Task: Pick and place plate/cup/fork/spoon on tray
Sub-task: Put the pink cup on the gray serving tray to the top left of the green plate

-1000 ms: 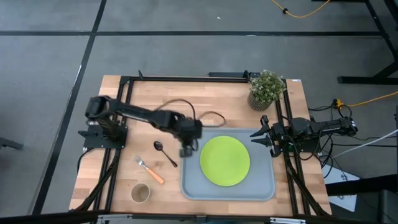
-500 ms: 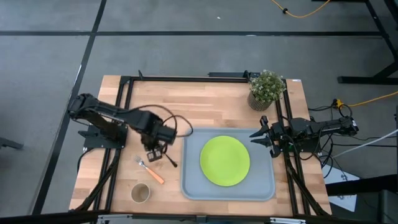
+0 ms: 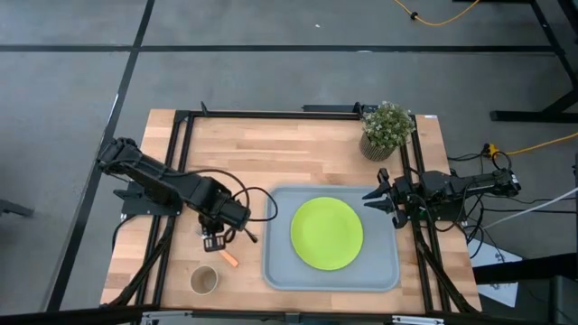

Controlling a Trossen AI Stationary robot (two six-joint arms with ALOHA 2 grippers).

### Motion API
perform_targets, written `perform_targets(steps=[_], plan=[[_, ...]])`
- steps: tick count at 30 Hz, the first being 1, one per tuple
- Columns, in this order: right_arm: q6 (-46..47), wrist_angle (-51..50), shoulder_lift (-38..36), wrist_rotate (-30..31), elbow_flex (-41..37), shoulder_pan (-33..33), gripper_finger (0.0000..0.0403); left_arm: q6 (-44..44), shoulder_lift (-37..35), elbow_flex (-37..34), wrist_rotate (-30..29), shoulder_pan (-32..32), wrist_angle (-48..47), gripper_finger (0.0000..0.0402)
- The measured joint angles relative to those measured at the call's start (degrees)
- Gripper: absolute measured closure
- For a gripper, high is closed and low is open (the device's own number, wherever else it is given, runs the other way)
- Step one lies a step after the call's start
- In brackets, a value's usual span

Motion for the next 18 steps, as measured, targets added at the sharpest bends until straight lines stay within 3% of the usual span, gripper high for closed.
perform_targets(steps=[15,18], plan=[[1.5,0.0,0.0,0.0,0.0,0.0,0.0309,-0.3,0.0,0.0,-2.3,0.0,1.2,0.0363],[1.6,0.0,0.0,0.0,0.0,0.0,0.0309,-4.1,0.0,0.0,-2.3,-0.4,1.2,0.0363]])
